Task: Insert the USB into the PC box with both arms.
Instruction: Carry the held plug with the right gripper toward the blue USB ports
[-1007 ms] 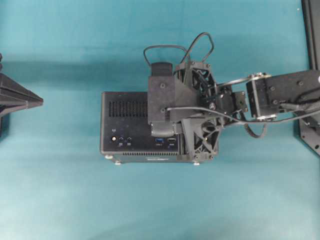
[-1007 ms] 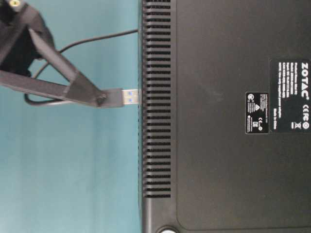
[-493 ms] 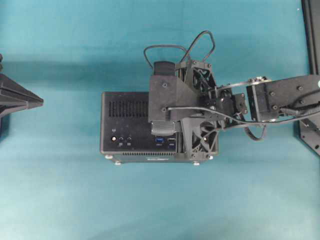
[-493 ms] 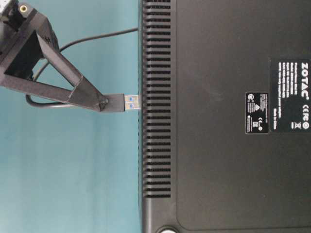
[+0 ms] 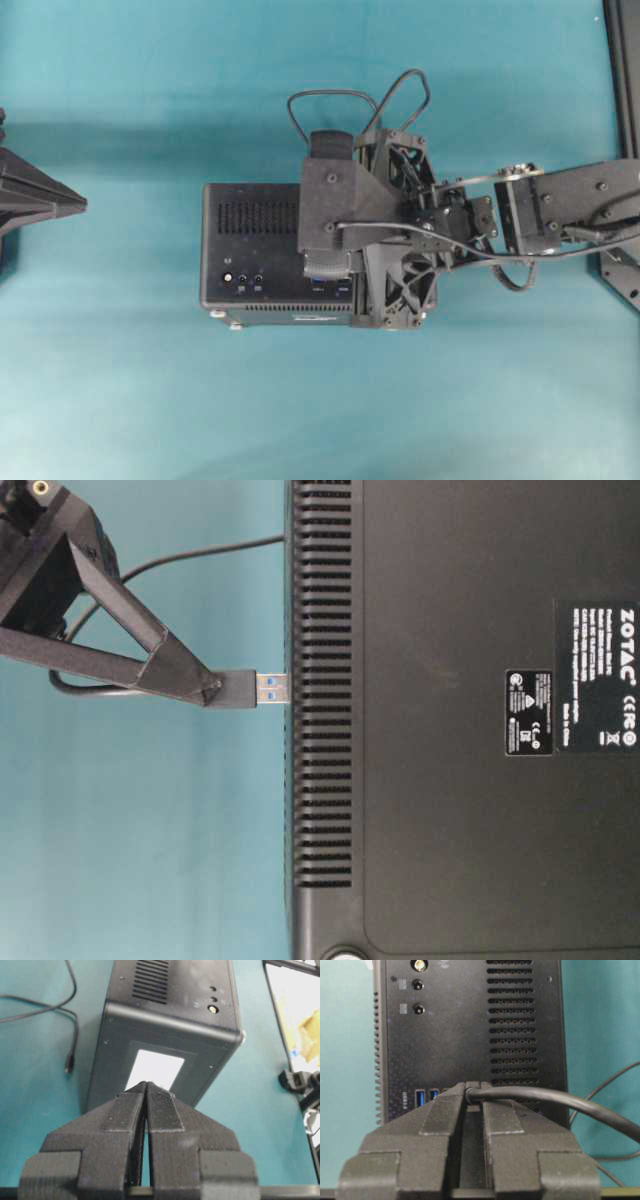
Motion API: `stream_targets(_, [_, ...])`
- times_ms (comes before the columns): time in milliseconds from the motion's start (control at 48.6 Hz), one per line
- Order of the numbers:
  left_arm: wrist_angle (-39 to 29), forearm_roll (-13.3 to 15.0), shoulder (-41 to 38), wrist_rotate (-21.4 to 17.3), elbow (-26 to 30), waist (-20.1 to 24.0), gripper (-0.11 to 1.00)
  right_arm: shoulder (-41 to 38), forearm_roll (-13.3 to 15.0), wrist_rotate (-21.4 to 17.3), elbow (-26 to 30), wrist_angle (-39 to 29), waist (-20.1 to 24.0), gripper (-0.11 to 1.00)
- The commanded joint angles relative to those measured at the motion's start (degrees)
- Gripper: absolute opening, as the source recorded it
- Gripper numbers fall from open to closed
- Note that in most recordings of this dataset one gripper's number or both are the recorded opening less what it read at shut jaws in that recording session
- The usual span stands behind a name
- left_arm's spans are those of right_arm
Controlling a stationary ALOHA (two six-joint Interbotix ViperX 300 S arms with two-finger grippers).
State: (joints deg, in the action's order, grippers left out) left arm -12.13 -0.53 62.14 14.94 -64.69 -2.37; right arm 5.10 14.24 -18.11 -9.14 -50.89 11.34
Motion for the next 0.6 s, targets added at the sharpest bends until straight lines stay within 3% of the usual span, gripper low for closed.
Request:
stream_targets(0, [0.62,-0.09,-0.35,0.0,0.53,0.0,0.0,0.44,-0.26,-0.7,0.18,0.0,0.7,0.09])
stream_targets(576, [1.41,-0.09,-0.35,0.0,-0.09,0.0,0.0,-0.09,0.0,-0.79,-0.26,-0.35,1.23,0.09])
